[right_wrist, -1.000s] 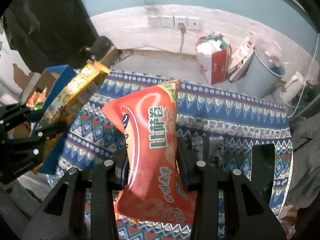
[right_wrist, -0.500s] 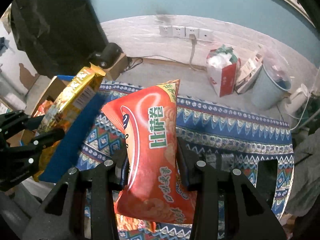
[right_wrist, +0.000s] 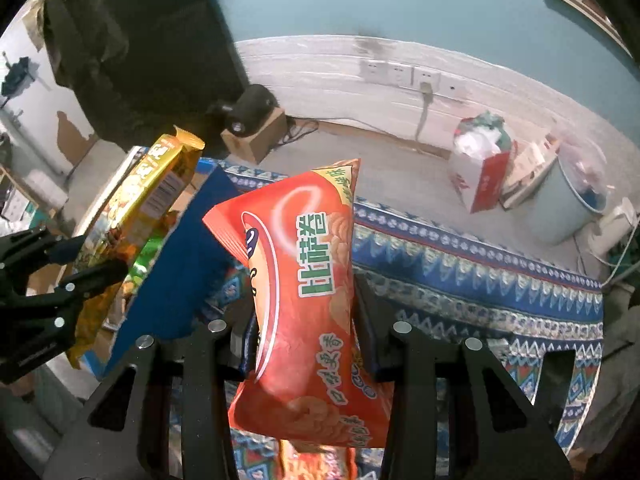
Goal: Organize snacks
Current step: 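Carry both bags over the cardboard box and open both tools to drop them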
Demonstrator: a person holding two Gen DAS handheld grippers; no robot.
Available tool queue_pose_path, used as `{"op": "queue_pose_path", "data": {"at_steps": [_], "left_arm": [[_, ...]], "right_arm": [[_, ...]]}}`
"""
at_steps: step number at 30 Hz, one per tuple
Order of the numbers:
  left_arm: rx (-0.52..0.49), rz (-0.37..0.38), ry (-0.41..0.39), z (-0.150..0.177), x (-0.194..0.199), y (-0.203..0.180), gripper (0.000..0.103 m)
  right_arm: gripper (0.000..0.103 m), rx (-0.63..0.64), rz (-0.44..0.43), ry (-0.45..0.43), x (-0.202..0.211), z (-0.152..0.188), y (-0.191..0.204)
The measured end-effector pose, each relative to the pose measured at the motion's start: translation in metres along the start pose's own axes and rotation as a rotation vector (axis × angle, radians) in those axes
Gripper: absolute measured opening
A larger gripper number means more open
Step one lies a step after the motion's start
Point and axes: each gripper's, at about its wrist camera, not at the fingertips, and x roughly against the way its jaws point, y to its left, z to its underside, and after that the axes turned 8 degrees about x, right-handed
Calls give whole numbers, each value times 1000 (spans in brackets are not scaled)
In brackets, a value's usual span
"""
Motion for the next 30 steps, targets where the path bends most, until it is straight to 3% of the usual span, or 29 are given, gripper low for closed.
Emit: {"op": "queue_pose_path", "data": {"at_steps": [15, 30], "left_arm": [[138, -74, 17, 17, -6, 82, 32], [237, -122, 62, 37, -22, 134, 32]], "right_arm": [[39, 86, -61, 8, -29, -42, 68], [39, 140, -113, 47, -73, -76, 137]]}}
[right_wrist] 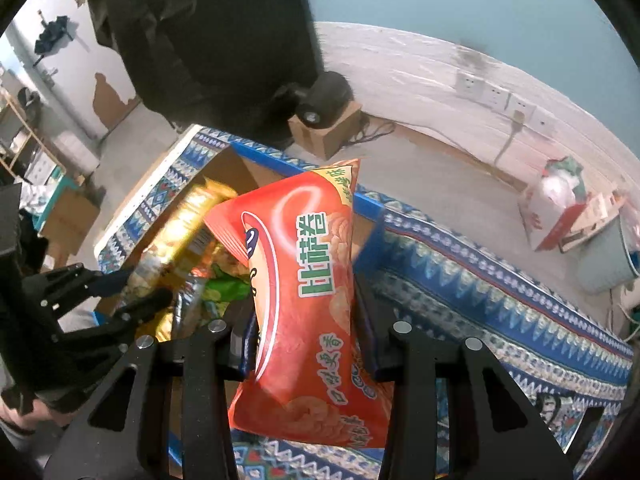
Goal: Organize snacks
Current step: 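Carry both bags over the cardboard box and open both tools to drop them, then move both tools back from the box to the remaining bags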
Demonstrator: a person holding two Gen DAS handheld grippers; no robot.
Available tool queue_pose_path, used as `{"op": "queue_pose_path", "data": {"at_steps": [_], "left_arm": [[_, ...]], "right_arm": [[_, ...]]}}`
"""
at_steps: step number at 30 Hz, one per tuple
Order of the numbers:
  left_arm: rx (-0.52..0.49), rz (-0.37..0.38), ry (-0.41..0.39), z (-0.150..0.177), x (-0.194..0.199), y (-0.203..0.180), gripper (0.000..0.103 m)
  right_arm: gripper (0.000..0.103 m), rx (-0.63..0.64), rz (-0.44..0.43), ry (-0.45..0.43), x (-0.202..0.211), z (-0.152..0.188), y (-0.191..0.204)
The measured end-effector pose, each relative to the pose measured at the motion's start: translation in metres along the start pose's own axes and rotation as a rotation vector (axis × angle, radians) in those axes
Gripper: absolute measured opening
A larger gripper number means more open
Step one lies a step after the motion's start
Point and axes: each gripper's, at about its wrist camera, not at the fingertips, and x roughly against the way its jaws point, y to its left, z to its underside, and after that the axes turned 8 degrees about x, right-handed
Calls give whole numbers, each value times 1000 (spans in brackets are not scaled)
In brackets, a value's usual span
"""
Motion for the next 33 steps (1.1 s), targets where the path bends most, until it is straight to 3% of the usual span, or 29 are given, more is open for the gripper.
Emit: {"op": "queue_pose_path", "data": {"at_steps": [15, 19, 22, 24, 33], "left_arm": [[83, -18, -13, -8, 7, 27, 33], [101, -17, -21, -10, 10, 29, 45], [98, -25, -39, -11, 13, 29, 47], [96, -27, -44, -12, 14, 27, 52], [68, -10, -49, -13, 15, 12, 59]], "right_arm": [[39, -1, -47, 30, -40, -26, 30], [41, -2, -61, 38, -51, -31, 32], [49, -13, -93, 34, -56, -34, 31], [61, -17, -102, 31, -56, -34, 31], [71, -13, -37, -12, -24, -25, 18]]}}
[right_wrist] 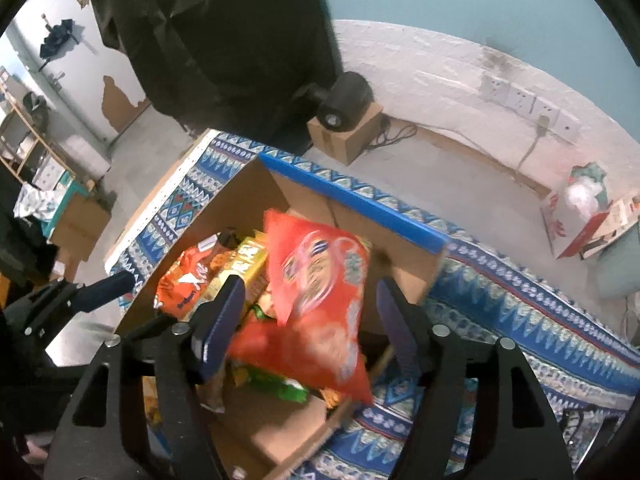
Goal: Organize snacks
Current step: 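Move both tools back from the box to the remaining bags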
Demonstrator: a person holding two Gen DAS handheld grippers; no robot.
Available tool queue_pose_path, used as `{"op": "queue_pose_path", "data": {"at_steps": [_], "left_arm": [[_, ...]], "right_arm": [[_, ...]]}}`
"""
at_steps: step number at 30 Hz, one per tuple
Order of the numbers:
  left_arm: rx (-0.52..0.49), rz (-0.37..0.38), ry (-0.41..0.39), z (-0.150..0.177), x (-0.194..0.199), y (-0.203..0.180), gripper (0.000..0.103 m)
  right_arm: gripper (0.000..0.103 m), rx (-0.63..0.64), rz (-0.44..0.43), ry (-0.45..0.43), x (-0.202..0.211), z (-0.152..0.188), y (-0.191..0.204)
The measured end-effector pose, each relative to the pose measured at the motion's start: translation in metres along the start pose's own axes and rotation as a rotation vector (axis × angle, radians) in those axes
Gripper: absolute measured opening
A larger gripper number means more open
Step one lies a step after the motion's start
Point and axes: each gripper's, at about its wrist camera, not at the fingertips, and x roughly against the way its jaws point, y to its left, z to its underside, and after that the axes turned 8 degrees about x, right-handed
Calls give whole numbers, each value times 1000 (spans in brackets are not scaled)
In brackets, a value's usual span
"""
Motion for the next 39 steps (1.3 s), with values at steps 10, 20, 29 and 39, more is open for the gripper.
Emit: {"op": "queue_pose_path", "data": {"at_steps": [10, 20, 29, 39], "left_arm": [[-60, 59, 6, 4, 7, -40, 61], [-195, 93, 2, 15, 13, -101, 64], [-319, 119, 3, 30, 18, -153, 65], [-417, 147, 0, 40, 23, -202, 69]], "right_arm": [[75, -15, 89, -8, 39, 31, -37], [75, -68, 170, 30, 69, 84, -88], [76, -142, 213, 35, 97, 125, -128], [81, -144, 308, 52, 124, 163, -157]]}}
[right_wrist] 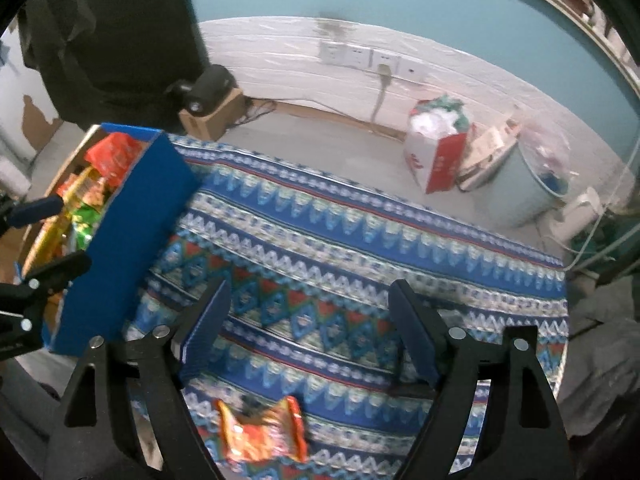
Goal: Organize snacks
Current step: 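Move both tools back from the box to the remaining bags, then grasp the black bag with the right tool while the left tool grasps the orange snack bag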
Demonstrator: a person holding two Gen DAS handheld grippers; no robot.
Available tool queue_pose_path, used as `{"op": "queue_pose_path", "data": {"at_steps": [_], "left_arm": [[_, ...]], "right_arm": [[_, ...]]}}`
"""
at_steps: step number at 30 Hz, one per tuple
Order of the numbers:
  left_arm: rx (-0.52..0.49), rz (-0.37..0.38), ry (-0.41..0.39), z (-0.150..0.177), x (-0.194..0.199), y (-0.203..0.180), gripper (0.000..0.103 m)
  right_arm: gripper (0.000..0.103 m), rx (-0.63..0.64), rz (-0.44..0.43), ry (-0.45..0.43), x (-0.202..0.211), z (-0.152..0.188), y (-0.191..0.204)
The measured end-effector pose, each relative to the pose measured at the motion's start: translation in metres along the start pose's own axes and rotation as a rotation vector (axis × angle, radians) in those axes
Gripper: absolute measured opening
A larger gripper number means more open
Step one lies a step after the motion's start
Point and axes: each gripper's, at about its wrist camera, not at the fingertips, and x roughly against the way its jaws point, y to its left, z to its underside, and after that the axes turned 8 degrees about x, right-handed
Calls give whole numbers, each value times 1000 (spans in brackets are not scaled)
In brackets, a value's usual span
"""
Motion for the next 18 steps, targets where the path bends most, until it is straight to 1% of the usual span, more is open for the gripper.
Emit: {"op": "queue_pose_path", "data": {"at_steps": [3, 12, 18], "left_arm": [[-33, 4, 8, -2, -7, -17, 71], [-114, 13, 48, -7, -37, -48, 72], [-124, 26, 102, -10, -65, -58, 72]], "right_arm": [[81, -29, 4, 18, -2, 12, -15], [81, -111, 39, 67, -14, 38, -61], [81, -161, 53, 140, -42, 54, -89]]}}
